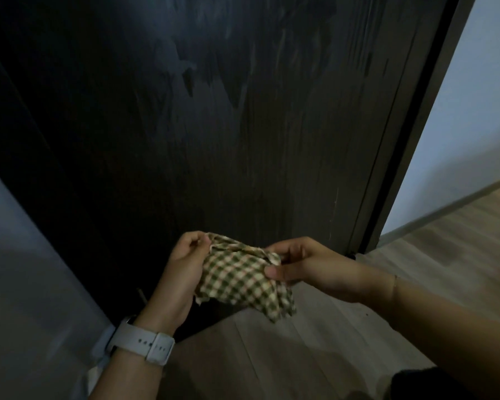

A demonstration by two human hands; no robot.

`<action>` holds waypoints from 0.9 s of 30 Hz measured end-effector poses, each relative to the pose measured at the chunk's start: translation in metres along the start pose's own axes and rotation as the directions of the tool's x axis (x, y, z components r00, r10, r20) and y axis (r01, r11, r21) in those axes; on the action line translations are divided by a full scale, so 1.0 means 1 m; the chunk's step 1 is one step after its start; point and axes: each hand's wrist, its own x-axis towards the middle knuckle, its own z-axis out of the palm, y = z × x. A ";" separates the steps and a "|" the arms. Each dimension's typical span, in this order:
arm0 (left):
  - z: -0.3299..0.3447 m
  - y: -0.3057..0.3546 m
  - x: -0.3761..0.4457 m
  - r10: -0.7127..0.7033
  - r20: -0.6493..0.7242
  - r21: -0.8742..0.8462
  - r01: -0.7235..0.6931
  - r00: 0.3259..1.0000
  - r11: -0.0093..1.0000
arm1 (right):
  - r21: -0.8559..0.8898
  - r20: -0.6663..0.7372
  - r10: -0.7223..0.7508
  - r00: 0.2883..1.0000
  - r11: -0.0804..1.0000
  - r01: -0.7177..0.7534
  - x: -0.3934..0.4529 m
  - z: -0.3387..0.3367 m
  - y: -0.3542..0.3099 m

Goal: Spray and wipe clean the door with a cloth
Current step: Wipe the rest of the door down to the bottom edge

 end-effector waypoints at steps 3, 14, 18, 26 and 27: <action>0.000 -0.006 0.005 -0.124 0.033 -0.095 0.127 0.992 0.987 | 0.078 -0.023 -0.023 0.999 0.997 0.025 -0.002 -0.003 -0.001; 0.045 -0.049 0.016 -0.150 0.071 0.058 0.146 0.986 0.988 | 0.453 -0.272 0.036 0.962 0.887 0.095 0.003 -0.019 0.009; 0.045 -0.060 0.033 0.121 0.039 0.254 -0.127 0.992 0.959 | 0.498 -0.505 0.195 0.841 0.861 0.100 0.019 -0.056 0.043; 0.055 -0.065 0.098 0.549 0.270 0.715 -0.546 0.791 0.436 | 0.411 -0.751 0.337 0.567 0.912 0.003 0.088 -0.083 0.133; 0.057 -0.066 0.109 0.564 0.317 0.733 -0.574 0.763 0.364 | 0.416 -0.754 0.342 0.561 0.909 0.006 0.100 -0.085 0.146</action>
